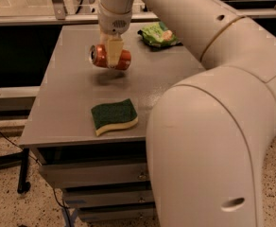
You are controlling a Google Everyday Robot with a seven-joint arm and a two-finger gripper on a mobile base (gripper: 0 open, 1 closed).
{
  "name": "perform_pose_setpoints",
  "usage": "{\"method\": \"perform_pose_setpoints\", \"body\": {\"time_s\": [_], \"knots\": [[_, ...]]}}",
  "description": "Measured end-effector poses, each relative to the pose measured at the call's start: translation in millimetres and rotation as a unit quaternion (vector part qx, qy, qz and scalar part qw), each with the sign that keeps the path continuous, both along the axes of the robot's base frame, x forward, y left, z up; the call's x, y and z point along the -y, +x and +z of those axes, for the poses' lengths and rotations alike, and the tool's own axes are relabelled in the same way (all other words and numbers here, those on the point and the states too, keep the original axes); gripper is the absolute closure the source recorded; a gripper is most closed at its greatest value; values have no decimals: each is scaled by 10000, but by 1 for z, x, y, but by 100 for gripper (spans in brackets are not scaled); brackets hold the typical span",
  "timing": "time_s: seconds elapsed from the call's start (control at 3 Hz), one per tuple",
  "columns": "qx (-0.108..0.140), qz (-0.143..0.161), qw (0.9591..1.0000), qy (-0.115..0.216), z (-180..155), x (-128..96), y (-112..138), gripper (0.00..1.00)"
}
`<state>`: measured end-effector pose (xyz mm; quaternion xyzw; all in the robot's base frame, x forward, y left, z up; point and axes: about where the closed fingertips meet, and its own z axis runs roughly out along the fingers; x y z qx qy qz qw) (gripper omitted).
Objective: Knock coke can over
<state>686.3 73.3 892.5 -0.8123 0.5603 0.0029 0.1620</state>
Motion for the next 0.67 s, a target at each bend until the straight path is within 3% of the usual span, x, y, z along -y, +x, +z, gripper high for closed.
{"method": "perform_pose_setpoints", "body": {"time_s": [0.33, 0.67], "knots": [[-121, 469, 9981, -377, -7, -2, -10, 59], [-193, 783, 9954, -520, -11, -6, -16, 35]]}}
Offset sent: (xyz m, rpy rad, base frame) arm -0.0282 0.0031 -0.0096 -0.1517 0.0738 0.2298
